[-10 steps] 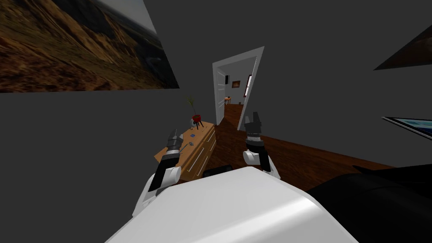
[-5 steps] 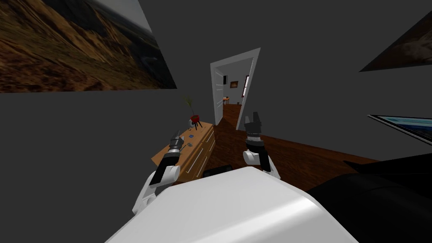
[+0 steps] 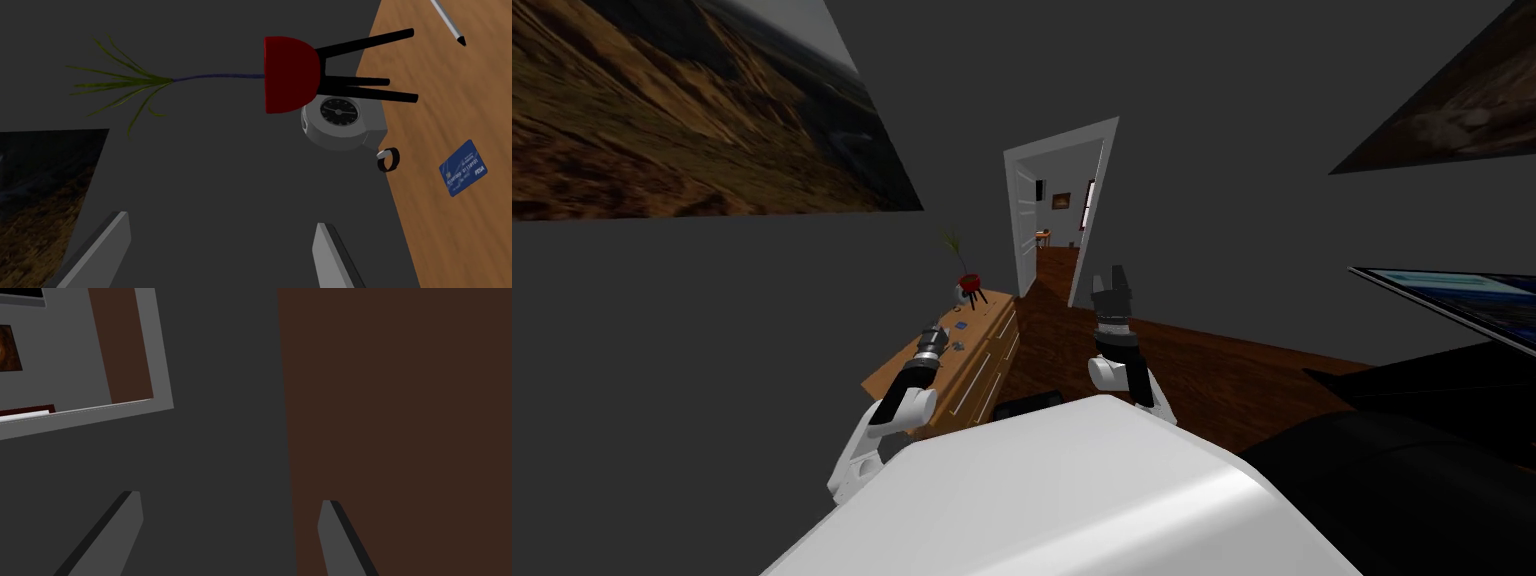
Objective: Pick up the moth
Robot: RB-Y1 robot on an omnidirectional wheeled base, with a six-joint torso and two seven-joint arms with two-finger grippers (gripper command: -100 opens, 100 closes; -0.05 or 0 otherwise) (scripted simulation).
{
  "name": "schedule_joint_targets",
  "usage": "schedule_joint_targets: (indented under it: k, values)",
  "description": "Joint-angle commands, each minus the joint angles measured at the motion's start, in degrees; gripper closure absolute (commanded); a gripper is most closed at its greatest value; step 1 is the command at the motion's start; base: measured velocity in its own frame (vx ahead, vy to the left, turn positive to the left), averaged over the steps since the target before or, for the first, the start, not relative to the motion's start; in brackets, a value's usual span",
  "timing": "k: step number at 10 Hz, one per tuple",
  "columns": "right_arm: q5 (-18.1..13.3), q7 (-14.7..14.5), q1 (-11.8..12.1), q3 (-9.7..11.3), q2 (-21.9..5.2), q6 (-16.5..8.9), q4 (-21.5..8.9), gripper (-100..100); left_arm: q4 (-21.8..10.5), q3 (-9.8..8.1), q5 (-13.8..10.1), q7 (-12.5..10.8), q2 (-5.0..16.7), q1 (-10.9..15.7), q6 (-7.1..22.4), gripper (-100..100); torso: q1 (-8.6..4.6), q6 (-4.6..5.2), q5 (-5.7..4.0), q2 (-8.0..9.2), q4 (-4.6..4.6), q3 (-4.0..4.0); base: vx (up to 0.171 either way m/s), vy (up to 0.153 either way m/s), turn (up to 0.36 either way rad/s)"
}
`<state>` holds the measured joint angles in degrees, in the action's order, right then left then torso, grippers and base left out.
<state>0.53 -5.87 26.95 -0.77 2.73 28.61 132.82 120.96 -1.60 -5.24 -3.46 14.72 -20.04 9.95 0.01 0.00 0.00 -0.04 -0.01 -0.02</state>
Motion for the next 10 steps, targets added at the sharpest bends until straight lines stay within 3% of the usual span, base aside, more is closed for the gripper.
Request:
schedule_joint_targets:
  k: [1,9,10]
  values:
    - [0.0,0.0,0.0,0.0,0.0,0.0,0.0,0,-0.6,-0.22,-0.6,0.3,0.7,0.3,2.8,-100,0.00,0.00,0.00,0.00,0.00,0.00,0.004,-0.001,-0.054]
    - [0.0,0.0,0.0,0.0,0.0,0.0,0.0,0,-6.3,-1.48,-5.0,3.6,4.4,4.0,15.8,-100,0.01,-0.01,0.00,0.01,0.00,0.00,0.004,0.000,-0.075]
    - [0.0,0.0,0.0,0.0,0.0,0.0,0.0,0,-6.3,-1.48,-5.0,3.6,4.4,4.0,16.0,-100,0.01,-0.03,0.00,0.01,0.00,0.01,0.000,0.000,0.000]
